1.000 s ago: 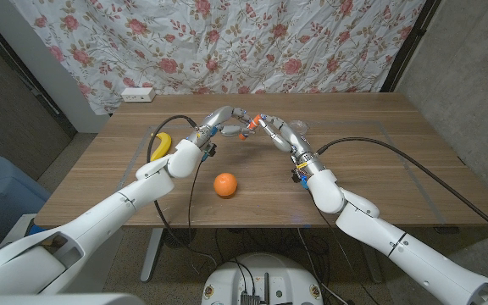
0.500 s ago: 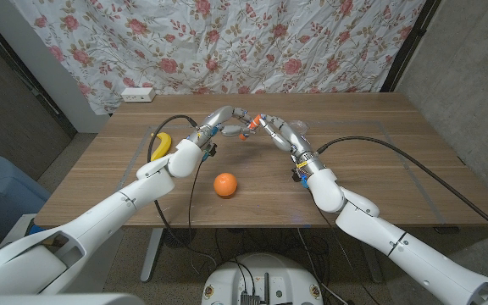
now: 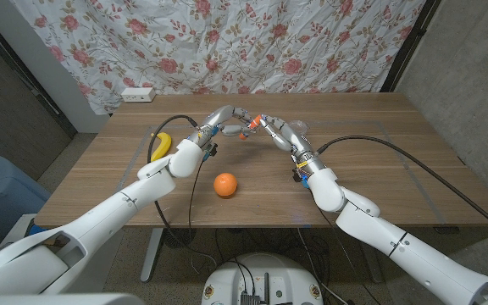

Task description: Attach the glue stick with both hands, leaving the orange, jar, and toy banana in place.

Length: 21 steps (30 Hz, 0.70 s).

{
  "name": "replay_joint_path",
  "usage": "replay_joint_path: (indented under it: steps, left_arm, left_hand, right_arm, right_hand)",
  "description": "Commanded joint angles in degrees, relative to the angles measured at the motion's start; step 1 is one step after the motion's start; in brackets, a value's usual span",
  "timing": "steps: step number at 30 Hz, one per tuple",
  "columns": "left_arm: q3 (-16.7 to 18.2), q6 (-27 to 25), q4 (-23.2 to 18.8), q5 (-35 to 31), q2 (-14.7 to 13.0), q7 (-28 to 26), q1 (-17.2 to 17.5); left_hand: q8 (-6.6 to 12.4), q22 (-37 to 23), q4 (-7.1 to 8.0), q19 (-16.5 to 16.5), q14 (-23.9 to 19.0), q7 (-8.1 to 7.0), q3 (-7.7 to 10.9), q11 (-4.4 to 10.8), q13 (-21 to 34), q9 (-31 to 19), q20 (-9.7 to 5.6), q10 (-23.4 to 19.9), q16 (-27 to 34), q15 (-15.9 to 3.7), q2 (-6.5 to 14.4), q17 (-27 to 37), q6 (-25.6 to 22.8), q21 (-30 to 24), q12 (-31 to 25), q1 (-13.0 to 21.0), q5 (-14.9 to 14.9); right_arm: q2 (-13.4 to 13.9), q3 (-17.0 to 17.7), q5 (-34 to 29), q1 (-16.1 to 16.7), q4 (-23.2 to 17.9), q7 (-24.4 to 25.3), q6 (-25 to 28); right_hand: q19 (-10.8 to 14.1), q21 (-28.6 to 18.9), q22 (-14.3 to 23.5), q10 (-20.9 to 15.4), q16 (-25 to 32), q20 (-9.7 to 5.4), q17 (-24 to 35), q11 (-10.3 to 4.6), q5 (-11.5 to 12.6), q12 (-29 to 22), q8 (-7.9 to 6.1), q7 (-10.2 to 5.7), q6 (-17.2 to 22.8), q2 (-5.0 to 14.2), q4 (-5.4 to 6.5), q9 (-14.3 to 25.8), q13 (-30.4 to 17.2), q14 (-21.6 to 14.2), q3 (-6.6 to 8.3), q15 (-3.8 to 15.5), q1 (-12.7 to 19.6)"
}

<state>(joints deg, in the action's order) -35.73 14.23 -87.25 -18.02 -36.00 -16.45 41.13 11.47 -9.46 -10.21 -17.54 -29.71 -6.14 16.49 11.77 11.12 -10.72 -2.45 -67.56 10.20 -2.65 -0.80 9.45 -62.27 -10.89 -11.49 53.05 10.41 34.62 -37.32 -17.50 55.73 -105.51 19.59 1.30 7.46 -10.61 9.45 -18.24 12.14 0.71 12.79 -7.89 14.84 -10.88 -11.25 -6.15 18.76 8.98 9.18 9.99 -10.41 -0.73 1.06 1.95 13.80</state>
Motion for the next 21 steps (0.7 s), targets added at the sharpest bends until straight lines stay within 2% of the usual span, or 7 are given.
replay_joint_path:
  steps: [1, 21]
  left_arm:
    - [0.3, -0.4, -0.3, 0.2, 0.1, -0.6, 0.4]
    - [-0.1, -0.3, -0.4, 0.0, 0.1, 0.2, -0.1]
  left_hand:
    - [1.48, -0.2, 0.20, -0.6, -0.6, -1.74, 0.56, 1.13, 0.0, -0.2, -3.30, -2.1, 0.6, -9.71, 4.8, 0.3, -5.9, -0.3, -0.5, 5.8, 0.2]
    - [1.54, -0.2, 0.18, -0.8, -1.6, -1.64, 0.74, 1.15, 0.0, -0.1, -3.39, -3.2, 0.7, -9.87, 4.8, 0.4, -6.5, -0.2, -0.5, 6.8, 0.1]
  right_arm:
    - [0.3, -0.8, -1.1, -0.4, -0.6, -0.6, 1.0]
    - [0.8, -2.0, -3.0, -1.3, -1.5, -2.3, 2.7]
  right_hand:
    - [0.3, -0.3, 0.2, -0.5, 0.4, -0.58, 0.2, -0.23, -0.1, -0.1, -0.21, 0.04, 0.7, 0.69, 0.18, 0.1, 0.0, -0.3, 0.09, 0.67, -0.6]
    - [0.3, -0.2, 0.2, -1.1, 0.5, -0.68, 0.1, -0.28, 0.0, -0.1, -0.28, -0.03, 1.6, 0.74, 0.23, 0.1, 0.0, -0.5, 0.50, 0.77, -1.6]
